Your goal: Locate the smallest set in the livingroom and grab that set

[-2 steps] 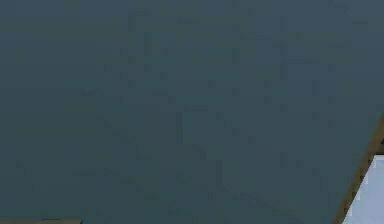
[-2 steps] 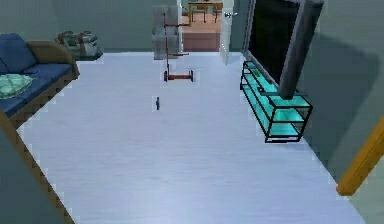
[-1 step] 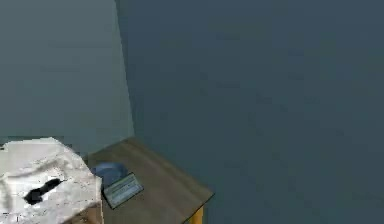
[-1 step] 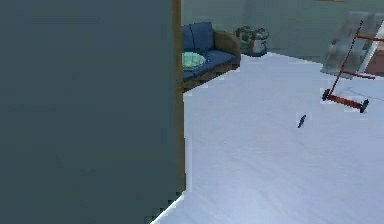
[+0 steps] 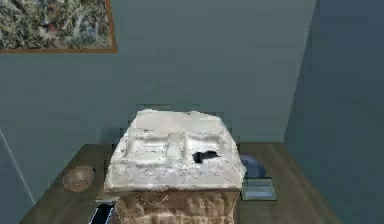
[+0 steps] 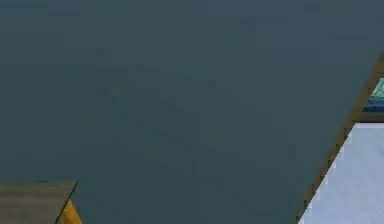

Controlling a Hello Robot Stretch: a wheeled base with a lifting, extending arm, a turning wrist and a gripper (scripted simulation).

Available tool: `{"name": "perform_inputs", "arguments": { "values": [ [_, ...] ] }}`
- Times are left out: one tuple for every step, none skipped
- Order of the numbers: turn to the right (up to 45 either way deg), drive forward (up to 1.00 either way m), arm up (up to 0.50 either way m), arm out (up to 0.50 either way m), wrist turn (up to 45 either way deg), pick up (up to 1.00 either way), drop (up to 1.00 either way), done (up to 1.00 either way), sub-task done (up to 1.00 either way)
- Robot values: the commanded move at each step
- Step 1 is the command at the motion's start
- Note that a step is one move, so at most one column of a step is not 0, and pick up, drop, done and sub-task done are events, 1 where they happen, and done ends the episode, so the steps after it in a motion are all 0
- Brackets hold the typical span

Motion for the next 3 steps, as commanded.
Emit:
{"name": "perform_inputs", "arguments": {
  "values": [
    [-45.0,0.0,0.0,0.0,0.0,0.0,0.0,0.0,0.0],
    [-21.0,0.0,0.0,0.0,0.0,0.0,0.0,0.0,0.0],
    [0.0,0.0,0.5,0.0,0.0,0.0,0.0,0.0,0.0]
  ]
}}
